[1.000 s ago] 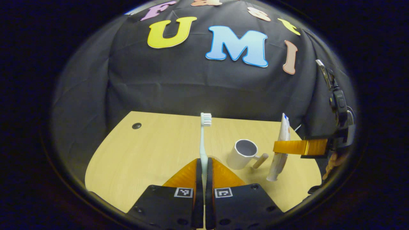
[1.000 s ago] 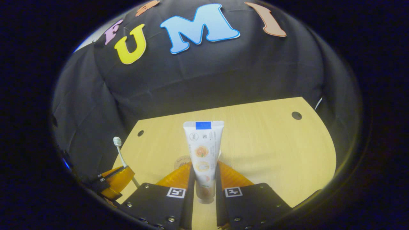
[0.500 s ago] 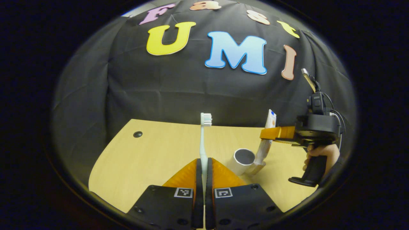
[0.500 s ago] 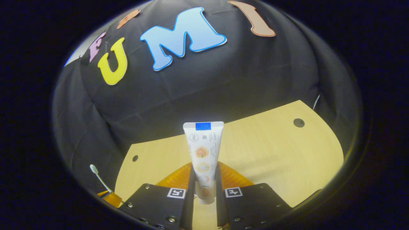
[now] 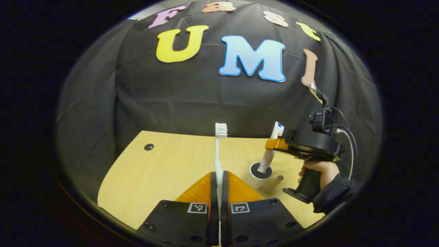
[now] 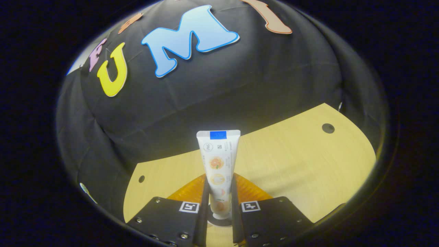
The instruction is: Put the toothbrush and toothpaste on the desktop into the cup, then pick up the cup and place it on the coaster on the desktop.
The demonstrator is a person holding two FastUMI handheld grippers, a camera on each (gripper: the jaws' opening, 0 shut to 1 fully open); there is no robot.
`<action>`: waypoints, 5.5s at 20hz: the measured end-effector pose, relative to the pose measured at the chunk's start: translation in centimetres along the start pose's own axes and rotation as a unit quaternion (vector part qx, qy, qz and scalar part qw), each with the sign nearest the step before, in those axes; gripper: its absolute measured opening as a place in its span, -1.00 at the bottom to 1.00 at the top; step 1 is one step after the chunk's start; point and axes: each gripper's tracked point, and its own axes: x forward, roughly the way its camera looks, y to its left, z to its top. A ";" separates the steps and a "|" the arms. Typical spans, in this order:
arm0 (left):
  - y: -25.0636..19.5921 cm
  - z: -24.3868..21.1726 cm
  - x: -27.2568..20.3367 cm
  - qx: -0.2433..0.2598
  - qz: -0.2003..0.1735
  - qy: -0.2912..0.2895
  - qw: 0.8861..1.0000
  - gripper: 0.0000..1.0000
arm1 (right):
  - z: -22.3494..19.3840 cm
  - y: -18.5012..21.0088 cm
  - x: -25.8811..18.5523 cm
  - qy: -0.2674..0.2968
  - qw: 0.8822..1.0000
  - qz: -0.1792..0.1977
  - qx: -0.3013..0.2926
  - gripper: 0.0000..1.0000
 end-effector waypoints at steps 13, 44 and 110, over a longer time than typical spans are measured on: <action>0.3 0.2 0.2 -0.014 0.013 0.004 1.000 -0.80 | -1.5 -1.0 0.3 0.021 0.999 -0.001 -0.035 -0.12; -6.1 4.0 0.7 0.046 -0.043 -0.056 0.996 -0.80 | 2.4 -6.1 -7.2 -0.032 0.999 -0.016 -0.015 0.36; -18.6 0.9 18.9 0.121 -0.107 -0.115 0.980 -0.79 | -2.3 -18.0 -10.0 0.050 0.989 -0.132 0.045 0.36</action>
